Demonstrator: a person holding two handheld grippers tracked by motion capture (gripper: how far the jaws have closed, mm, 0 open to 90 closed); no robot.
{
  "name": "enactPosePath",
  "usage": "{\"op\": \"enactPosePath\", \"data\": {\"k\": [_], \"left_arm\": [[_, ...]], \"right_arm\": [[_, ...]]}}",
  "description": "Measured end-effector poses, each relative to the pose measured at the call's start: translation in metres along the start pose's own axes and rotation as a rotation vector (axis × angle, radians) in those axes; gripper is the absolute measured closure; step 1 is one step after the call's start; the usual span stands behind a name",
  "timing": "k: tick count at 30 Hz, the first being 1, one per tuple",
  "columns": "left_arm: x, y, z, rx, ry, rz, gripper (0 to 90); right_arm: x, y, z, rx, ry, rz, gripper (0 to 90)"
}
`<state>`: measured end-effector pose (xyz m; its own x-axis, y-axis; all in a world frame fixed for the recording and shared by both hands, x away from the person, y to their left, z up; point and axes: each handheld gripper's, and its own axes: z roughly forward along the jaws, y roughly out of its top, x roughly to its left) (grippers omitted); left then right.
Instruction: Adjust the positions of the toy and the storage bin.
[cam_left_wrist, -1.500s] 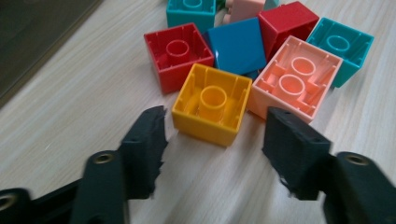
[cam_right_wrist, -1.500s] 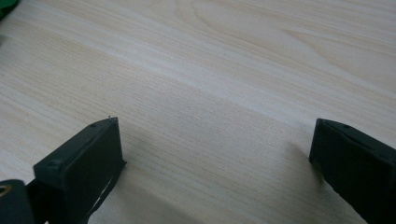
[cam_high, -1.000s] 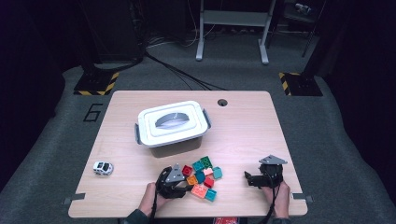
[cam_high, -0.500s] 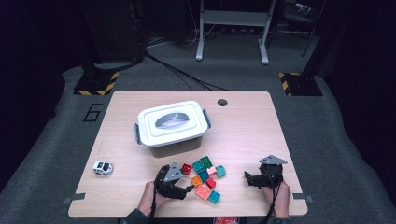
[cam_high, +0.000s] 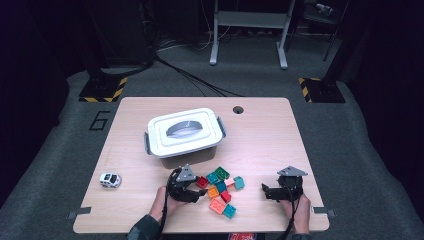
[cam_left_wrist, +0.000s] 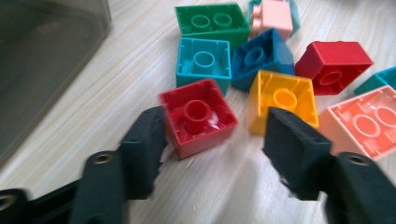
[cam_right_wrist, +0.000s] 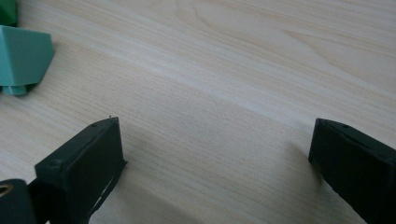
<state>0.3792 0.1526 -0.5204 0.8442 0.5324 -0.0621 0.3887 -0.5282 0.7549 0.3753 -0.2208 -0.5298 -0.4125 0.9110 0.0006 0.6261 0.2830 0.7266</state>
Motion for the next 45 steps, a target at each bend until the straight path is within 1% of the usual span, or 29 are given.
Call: {"op": "enactPosePath", "data": {"k": [1,2,5,6,8,11,13,14,17,18,20,21,23,24,25,27,29,31,33,35,38,39,40,43,45], "left_arm": [[-0.001,0.001,0.002,0.003,-0.005,0.001,44.0],[-0.004,0.003,0.005,0.017,-0.002,0.022,44.9],[-0.009,0.008,0.013,0.031,-0.016,0.034,47.2],[-0.011,0.009,0.016,0.021,-0.015,0.032,48.1],[-0.014,0.013,0.02,0.02,-0.025,0.036,50.1],[-0.018,0.019,0.027,0.029,-0.036,0.052,53.1],[-0.021,0.023,0.032,0.026,-0.041,0.064,54.2],[-0.023,0.024,0.034,0.023,-0.044,0.06,54.5],[-0.026,0.029,0.039,0.027,-0.05,0.073,54.6],[-0.026,0.029,0.039,0.025,-0.054,0.073,54.1],[-0.028,0.03,0.037,0.015,-0.048,0.071,51.3],[-0.027,0.03,0.033,0.019,-0.049,0.08,48.3],[-0.026,0.03,0.026,0.004,-0.033,0.07,39.2],[-0.025,0.029,0.022,-0.011,-0.021,0.063,37.1],[-0.023,0.029,0.019,-0.022,-0.012,0.058,35.3],[-0.018,0.028,0.015,-0.025,-0.003,0.05,31.1],[-0.01,0.028,0.015,-0.03,-0.013,0.031,27.9],[-0.007,0.029,0.017,-0.029,-0.02,0.015,24.3],[-0.005,0.029,0.022,-0.017,-0.032,0.024,24.4],[-0.006,0.03,0.028,0.005,-0.039,0.034,26.1],[-0.009,0.032,0.036,0.009,-0.047,0.043,30.7],[-0.009,0.034,0.038,0.01,-0.051,0.053,32.2],[-0.011,0.035,0.041,0.005,-0.056,0.044,33.3],[-0.014,0.039,0.046,0.008,-0.06,0.061,35.7],[-0.015,0.043,0.048,0.008,-0.067,0.061,36.3]], "right_arm": [[0.0,0.0,0.0,0.0,0.0,0.001,2.3],[0.0,0.0,0.0,-0.001,0.001,0.001,2.4],[0.0,0.0,0.0,0.0,0.002,0.0,2.4],[0.0,0.0,0.0,-0.001,0.002,0.001,2.5],[0.0,0.0,0.0,-0.001,0.004,0.001,2.5],[0.0,0.0,0.0,-0.001,0.004,0.001,2.5],[0.0,0.0,0.0,-0.001,0.005,0.0,2.6],[0.0,0.0,0.0,-0.001,0.003,0.0,2.6],[0.0,0.0,0.0,-0.001,0.004,-0.001,2.8],[-0.001,0.0,-0.001,0.006,0.015,-0.017,3.0],[-0.002,0.0,-0.001,0.004,0.015,-0.021,3.5],[-0.002,0.0,-0.001,0.004,0.015,-0.019,3.7],[-0.001,-0.001,-0.001,0.005,0.015,-0.013,3.9],[-0.001,-0.001,-0.002,0.005,0.014,-0.009,3.9],[-0.001,-0.001,-0.001,0.004,0.016,-0.009,4.0],[-0.001,0.0,-0.001,0.005,0.014,-0.011,3.9],[-0.001,0.0,-0.001,0.004,0.015,-0.013,3.9],[-0.002,0.0,-0.001,0.003,0.016,-0.019,4.0],[-0.002,0.0,-0.001,0.002,0.016,-0.019,4.0],[-0.002,0.0,-0.001,0.002,0.016,-0.019,4.1],[-0.001,0.0,-0.001,0.004,0.016,-0.016,4.1],[-0.002,0.0,-0.001,0.002,0.016,-0.02,4.1],[-0.001,0.0,-0.001,0.004,0.016,-0.015,4.2],[-0.001,-0.001,-0.002,0.005,0.015,-0.012,4.2],[-0.001,-0.001,-0.002,0.005,0.016,-0.013,4.2]]}}
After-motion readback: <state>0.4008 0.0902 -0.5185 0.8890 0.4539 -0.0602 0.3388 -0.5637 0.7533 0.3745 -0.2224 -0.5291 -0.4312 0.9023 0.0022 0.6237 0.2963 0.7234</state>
